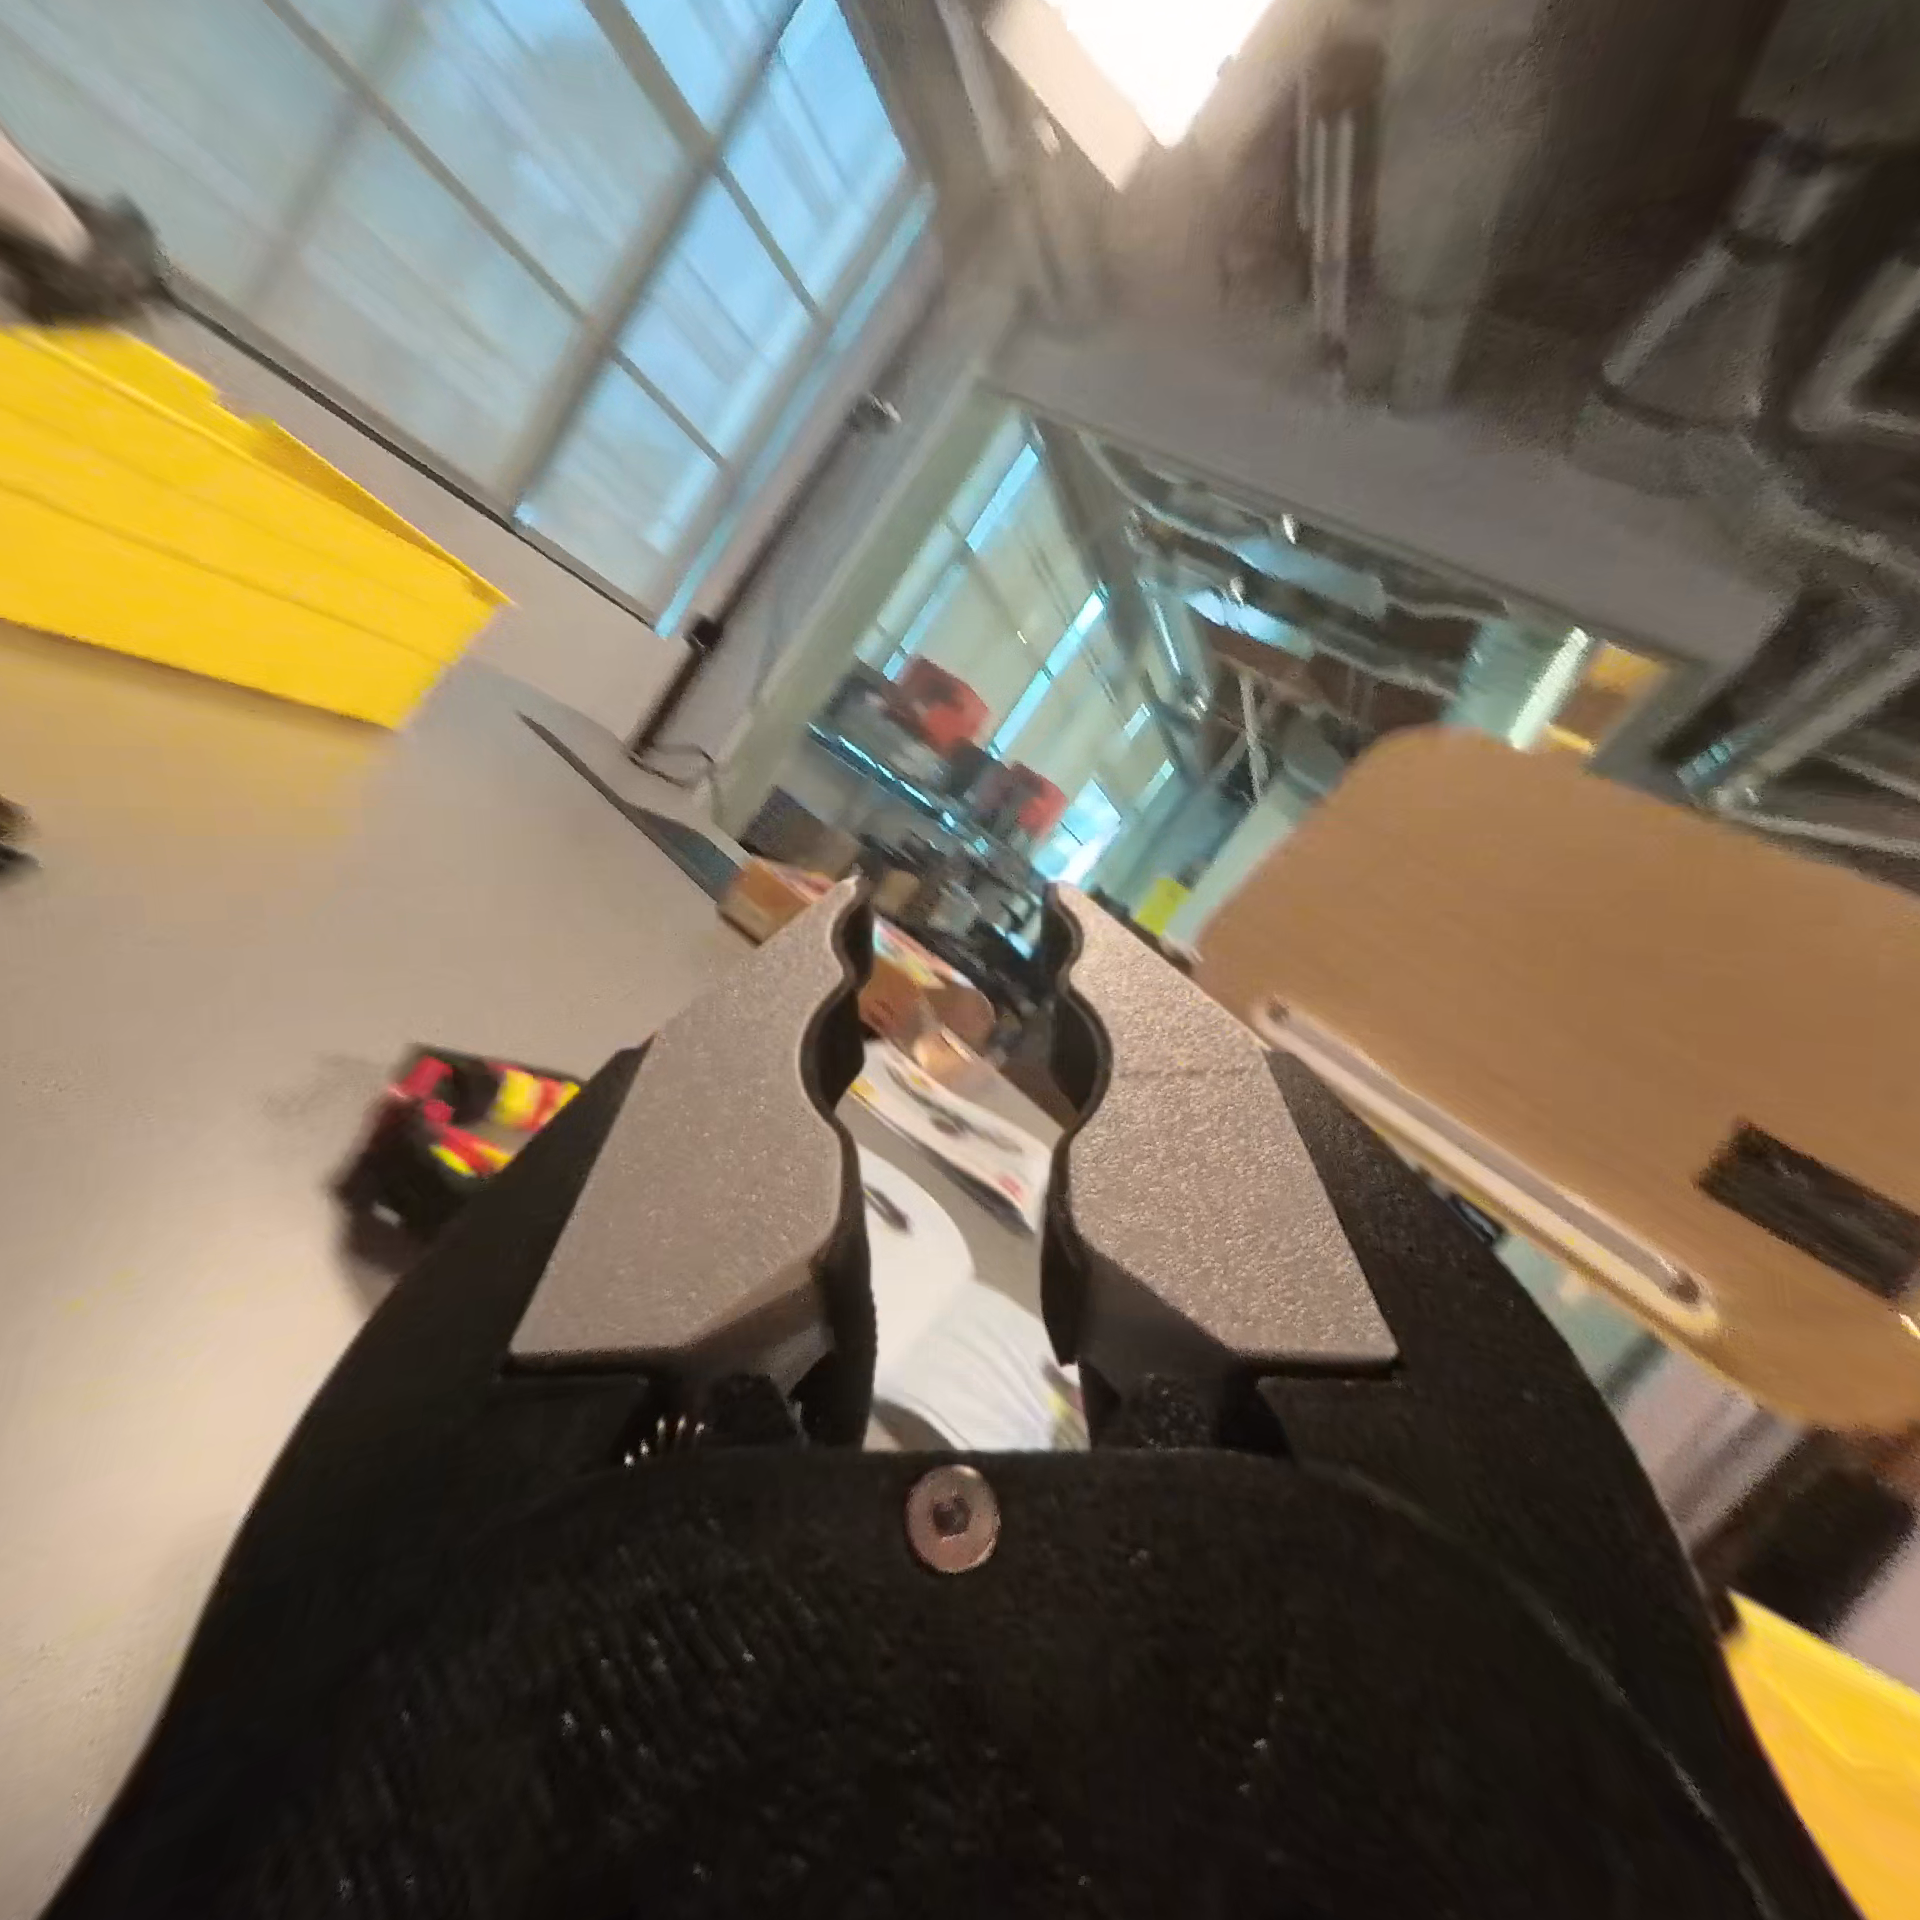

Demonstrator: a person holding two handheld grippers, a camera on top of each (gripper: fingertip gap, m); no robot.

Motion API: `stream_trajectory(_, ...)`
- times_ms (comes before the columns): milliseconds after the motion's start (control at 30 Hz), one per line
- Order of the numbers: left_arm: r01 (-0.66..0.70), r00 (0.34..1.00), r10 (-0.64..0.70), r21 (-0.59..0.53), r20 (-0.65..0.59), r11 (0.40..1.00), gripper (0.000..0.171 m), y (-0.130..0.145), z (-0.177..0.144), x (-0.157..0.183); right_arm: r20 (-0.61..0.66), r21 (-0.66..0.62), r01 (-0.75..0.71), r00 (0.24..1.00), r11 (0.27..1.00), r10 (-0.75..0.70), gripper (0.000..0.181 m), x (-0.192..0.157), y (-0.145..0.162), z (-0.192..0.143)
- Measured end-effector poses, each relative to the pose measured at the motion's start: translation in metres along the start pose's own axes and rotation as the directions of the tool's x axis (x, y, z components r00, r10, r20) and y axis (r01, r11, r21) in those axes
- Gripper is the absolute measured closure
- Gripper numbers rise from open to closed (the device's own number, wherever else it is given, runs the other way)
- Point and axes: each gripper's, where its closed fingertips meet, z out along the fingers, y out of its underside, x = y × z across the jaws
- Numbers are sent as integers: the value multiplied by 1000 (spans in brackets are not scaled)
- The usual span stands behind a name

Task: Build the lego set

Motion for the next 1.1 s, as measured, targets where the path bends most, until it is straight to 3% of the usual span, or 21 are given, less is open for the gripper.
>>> stream_trajectory(100,201,974,-192,67,-117,977,165,-14,21,-14,-93,-68,-52,995,996,46,155,40,33,-3)
stream_trajectory(300,428,891,-415,34,-181,903,165,-32,51,-52,-225,-158,-89,973,983,52,160,93,81,6)
stream_trajectory(533,199,972,-208,85,113,976,165,-26,69,-122,-438,-294,-122,899,948,-21,170,146,123,-8)
stream_trajectory(667,-14,957,-2,55,289,998,165,-10,61,-138,-494,-337,-134,868,932,-54,174,156,131,-14)
stream_trajectory(900,-243,892,213,26,397,970,165,-17,43,-135,-351,-277,-85,936,957,-18,174,126,114,3)
stream_trajectory(1100,-272,893,275,-59,356,961,165,-1,54,-131,-243,-286,33,964,958,-106,174,102,107,13)
